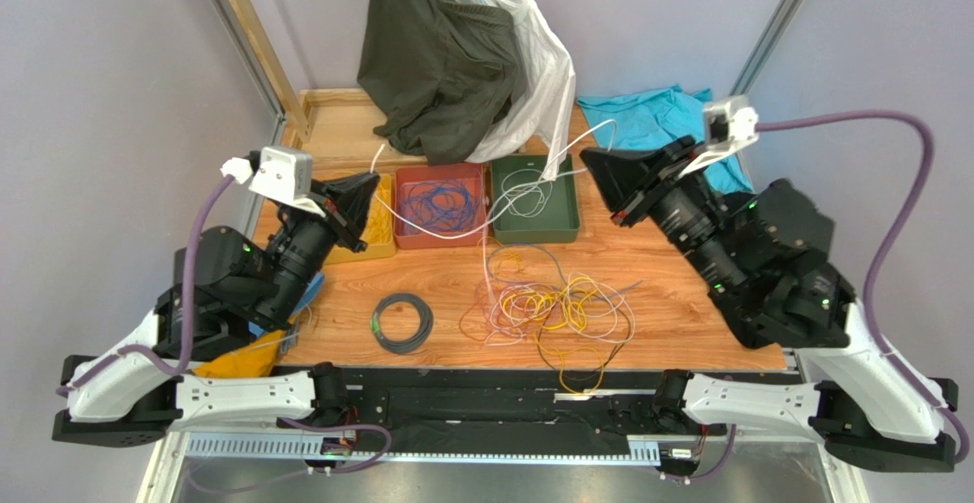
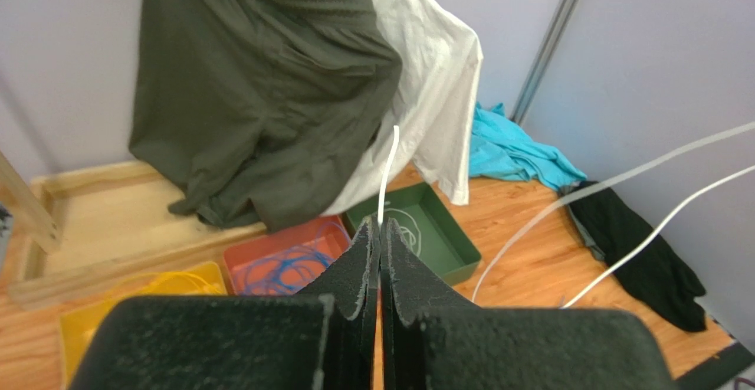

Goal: Untangle the cables

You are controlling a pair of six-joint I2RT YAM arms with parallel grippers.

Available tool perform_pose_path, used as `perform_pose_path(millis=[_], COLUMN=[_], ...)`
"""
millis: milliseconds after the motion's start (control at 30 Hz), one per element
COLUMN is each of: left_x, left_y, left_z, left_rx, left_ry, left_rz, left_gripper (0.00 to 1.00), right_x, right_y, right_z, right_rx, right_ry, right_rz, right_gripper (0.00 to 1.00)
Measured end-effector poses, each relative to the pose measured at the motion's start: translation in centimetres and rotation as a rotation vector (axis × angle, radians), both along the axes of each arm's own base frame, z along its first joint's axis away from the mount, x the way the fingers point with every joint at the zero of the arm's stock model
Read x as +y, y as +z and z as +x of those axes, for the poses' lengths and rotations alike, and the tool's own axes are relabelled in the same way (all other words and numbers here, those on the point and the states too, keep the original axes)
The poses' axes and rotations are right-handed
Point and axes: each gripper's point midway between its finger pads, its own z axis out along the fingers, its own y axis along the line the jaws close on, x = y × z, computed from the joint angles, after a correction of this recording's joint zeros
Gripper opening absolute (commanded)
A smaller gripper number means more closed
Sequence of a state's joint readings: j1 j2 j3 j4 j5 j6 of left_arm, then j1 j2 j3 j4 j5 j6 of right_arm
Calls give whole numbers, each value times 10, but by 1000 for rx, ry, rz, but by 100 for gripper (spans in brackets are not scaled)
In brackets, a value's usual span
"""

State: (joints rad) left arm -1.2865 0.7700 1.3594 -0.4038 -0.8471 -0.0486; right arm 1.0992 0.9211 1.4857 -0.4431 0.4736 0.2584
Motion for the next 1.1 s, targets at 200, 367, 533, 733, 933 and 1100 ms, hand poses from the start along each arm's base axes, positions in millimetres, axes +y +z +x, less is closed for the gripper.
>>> perform_pose_path(millis=[200,367,533,733,933,1100], left_x=[-36,-68,-92,-98,-81,-55], left_y=[-56,-122,-166,-171,-186,-249], left_z=[2,3,3,1,0,-13], left_rx=[89,171,236,268,346,460], left_ry=[-46,-87,-119,-126,-62,-33], left_rz=[-1,44,85,41,-22,-41], left_gripper=[0,64,94,97,96,90], right_x=[1,20,38,33,21,11], right_y=[54,40,5,-5,-31,-68], right_z=[2,14,27,35,60,97], right_rx=[-47,-20,33,48,89,167], right_ry=[-8,-16,-30,-74,-159,-235], right_rz=[-8,-114,-242,-278,-333,-387], right_gripper=[0,0,0,0,0,0])
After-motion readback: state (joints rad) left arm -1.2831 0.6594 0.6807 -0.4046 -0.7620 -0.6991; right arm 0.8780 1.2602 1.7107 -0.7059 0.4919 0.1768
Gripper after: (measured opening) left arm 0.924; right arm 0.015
